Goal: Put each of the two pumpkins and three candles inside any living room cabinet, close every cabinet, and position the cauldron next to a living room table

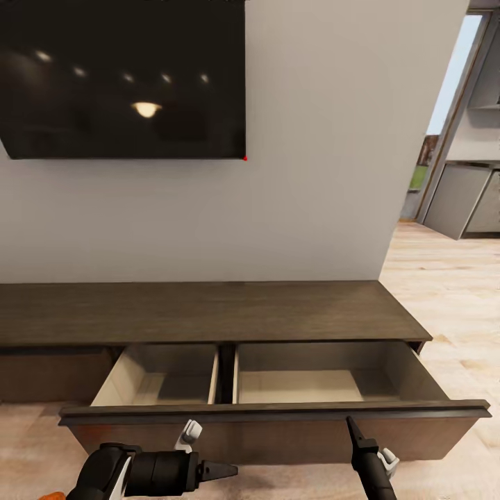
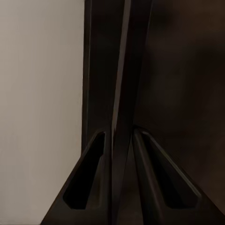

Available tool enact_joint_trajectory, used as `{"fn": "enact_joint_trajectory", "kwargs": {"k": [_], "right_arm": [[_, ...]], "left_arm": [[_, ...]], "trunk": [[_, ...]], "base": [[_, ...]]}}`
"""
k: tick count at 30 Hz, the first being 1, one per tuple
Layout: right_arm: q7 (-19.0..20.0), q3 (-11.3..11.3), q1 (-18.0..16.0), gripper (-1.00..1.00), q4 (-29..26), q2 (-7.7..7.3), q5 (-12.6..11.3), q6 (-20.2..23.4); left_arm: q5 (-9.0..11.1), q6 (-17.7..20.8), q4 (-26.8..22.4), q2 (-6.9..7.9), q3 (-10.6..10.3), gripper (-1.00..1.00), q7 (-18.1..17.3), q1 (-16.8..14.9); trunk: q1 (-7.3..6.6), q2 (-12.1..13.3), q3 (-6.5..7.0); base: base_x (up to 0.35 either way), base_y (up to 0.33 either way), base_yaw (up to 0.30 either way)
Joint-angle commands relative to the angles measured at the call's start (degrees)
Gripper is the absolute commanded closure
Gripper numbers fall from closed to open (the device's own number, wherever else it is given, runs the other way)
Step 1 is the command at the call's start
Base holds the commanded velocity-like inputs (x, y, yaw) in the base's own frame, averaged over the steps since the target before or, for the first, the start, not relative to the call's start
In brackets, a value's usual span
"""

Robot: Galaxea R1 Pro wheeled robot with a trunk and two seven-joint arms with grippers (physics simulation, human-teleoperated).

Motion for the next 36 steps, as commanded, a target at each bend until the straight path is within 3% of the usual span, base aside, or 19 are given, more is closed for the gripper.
{"fn": "enact_joint_trajectory", "kwargs": {"k": [1,36], "right_arm": [[1.1,1.0,0.0,1.00,-0.1,0.03,0.0,0.2],[1.1,1.0,0.0,1.00,-0.1,0.02,0.0,0.2]], "left_arm": [[0.0,0.0,0.0,0.00,0.0,-1.00,0.0,0.0],[-0.1,0.0,0.0,0.00,0.0,-1.00,0.0,0.0]], "trunk": [[-0.01,0.0,0.01],[-0.01,0.0,0.01]], "base": [[-0.121,0.000,0.000],[-0.048,0.000,0.000]]}}
